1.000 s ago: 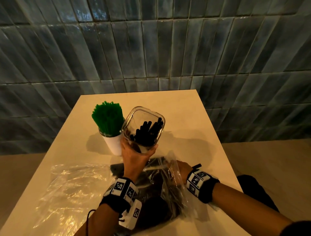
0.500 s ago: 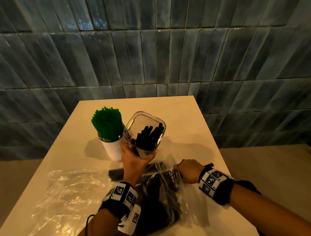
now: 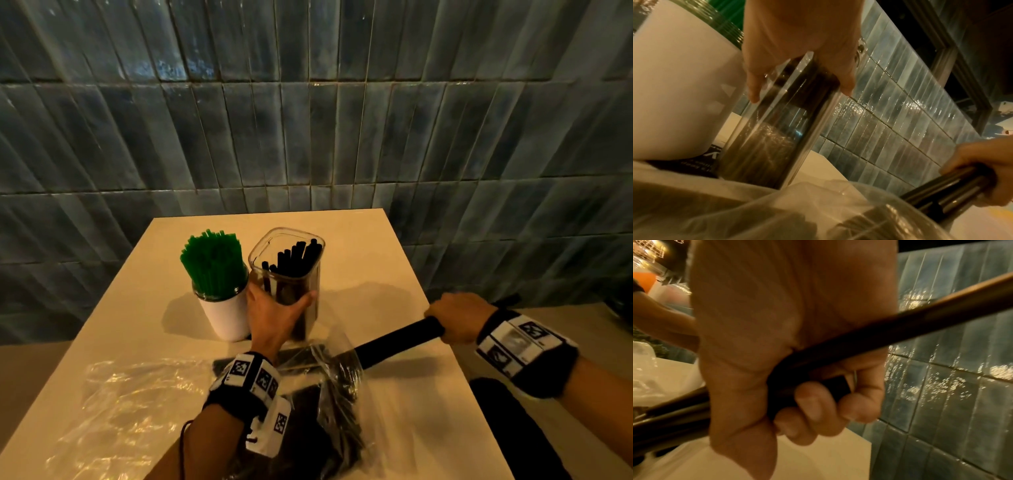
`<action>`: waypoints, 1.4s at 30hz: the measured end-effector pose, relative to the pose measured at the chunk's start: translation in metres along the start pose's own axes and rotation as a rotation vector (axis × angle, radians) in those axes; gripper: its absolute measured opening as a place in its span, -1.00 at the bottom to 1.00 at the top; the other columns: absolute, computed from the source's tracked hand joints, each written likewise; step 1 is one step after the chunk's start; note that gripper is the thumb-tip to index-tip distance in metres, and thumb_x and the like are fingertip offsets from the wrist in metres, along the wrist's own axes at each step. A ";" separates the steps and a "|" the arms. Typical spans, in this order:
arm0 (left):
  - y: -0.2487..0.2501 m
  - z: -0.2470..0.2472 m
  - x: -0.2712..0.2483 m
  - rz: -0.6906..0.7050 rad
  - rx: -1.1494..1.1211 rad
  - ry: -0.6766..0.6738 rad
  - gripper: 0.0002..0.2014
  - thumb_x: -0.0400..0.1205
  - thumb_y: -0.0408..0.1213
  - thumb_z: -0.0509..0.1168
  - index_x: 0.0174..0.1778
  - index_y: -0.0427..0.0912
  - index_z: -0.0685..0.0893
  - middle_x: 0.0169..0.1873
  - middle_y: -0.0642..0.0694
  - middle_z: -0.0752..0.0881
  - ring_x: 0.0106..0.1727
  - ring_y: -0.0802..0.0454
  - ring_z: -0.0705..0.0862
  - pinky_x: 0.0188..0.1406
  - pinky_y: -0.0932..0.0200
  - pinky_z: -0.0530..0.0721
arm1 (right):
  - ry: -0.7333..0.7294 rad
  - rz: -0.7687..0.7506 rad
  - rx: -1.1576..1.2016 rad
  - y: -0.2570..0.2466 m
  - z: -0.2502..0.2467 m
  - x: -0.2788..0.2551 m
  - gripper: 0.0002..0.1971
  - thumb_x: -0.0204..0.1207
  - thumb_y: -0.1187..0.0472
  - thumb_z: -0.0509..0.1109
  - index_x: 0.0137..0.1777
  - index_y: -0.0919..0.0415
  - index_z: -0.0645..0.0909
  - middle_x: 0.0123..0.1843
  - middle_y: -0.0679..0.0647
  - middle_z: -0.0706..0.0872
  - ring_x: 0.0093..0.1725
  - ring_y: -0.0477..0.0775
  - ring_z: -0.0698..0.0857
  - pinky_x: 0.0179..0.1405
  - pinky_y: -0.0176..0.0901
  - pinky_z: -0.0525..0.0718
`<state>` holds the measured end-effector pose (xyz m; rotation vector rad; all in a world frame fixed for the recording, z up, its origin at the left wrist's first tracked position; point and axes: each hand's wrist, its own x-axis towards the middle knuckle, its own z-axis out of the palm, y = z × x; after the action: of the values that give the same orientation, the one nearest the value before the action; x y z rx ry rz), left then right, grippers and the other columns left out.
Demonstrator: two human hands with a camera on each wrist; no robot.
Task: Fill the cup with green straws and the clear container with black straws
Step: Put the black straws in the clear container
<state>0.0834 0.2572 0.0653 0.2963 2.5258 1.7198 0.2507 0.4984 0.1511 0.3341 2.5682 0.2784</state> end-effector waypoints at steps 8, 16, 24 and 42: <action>-0.006 0.000 -0.005 0.060 -0.050 -0.019 0.39 -0.04 0.49 0.48 0.61 0.13 -0.14 0.62 -0.14 0.13 0.60 -0.14 0.20 0.52 -0.30 0.29 | 0.060 0.229 -0.038 0.038 -0.040 -0.035 -0.73 0.47 0.04 0.34 0.17 -0.12 0.60 0.16 -0.01 0.67 0.17 0.04 0.67 0.05 -0.12 0.62; 0.032 -0.001 -0.064 0.738 0.173 0.154 0.00 0.34 0.31 0.39 0.56 -0.08 0.08 0.49 -0.21 0.22 0.54 0.04 0.15 0.57 0.16 0.14 | 0.234 0.234 -0.111 0.021 -0.076 -0.065 -0.75 0.52 0.04 0.30 0.19 -0.13 0.57 0.15 -0.02 0.66 0.16 0.03 0.67 -0.04 -0.16 0.57; 0.034 0.014 -0.074 0.502 0.307 -0.425 -0.71 0.53 0.04 0.36 0.10 0.08 0.53 -0.13 0.08 0.74 -0.19 0.20 0.72 -0.13 0.04 0.75 | 0.452 -0.122 -0.171 -0.060 -0.092 -0.069 -0.81 0.63 0.14 0.17 0.18 -0.03 0.54 0.12 0.02 0.66 0.12 0.15 0.66 -0.19 -0.10 0.36; 0.053 0.002 -0.097 0.147 0.088 -0.480 -0.81 0.49 -0.18 0.45 -0.32 0.10 0.55 -0.39 0.07 0.67 -0.35 0.15 0.69 -0.31 0.17 0.70 | 0.461 -0.304 -0.271 -0.093 -0.089 -0.052 -0.45 0.37 -0.08 0.49 0.32 0.05 0.46 0.28 0.12 0.57 0.29 0.21 0.55 0.40 0.12 0.24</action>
<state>0.1854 0.2581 0.1090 0.8106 2.2674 1.3691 0.2298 0.3839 0.2262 -0.2503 2.9227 0.6430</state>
